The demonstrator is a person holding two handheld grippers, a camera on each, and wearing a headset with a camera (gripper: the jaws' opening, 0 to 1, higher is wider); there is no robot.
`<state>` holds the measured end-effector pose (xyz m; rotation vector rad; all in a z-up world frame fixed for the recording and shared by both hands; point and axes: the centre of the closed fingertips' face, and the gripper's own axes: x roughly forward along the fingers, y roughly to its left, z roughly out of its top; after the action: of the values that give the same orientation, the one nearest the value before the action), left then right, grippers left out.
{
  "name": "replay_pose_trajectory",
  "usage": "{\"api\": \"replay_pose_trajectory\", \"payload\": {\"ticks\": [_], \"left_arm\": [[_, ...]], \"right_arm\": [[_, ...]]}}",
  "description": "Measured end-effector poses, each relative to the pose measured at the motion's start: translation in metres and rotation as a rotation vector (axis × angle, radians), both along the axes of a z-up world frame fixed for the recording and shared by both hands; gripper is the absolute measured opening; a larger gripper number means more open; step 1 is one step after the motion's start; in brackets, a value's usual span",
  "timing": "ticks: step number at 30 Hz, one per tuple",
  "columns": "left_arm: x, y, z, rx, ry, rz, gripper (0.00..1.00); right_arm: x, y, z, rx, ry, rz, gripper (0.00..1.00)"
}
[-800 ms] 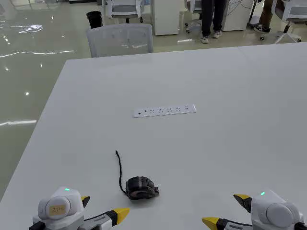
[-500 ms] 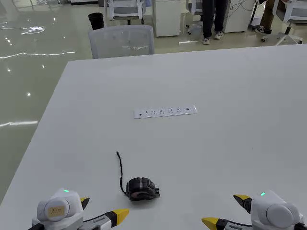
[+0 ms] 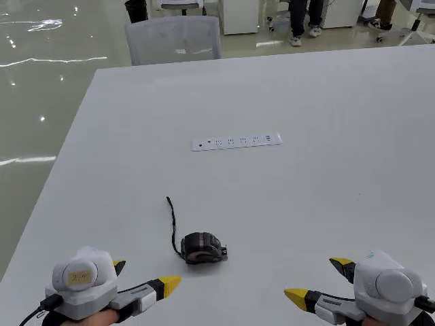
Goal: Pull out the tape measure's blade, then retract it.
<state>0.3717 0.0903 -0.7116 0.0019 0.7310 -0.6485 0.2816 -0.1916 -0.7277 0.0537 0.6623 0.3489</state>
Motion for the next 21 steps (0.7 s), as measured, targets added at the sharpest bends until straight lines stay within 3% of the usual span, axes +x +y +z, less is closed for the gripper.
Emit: {"api": "replay_pose_trajectory", "payload": {"ticks": [15, 21], "left_arm": [[-0.006, 0.001, -0.005, 0.019, 0.017, -0.011, 0.76], [-0.003, 0.001, -0.007, 0.018, 0.024, -0.012, 0.76]], "right_arm": [[-0.006, 0.0, -0.012, 0.0, 0.03, 0.024, 0.74], [-0.007, 0.002, -0.018, 0.008, 0.045, 0.03, 0.72]]}}
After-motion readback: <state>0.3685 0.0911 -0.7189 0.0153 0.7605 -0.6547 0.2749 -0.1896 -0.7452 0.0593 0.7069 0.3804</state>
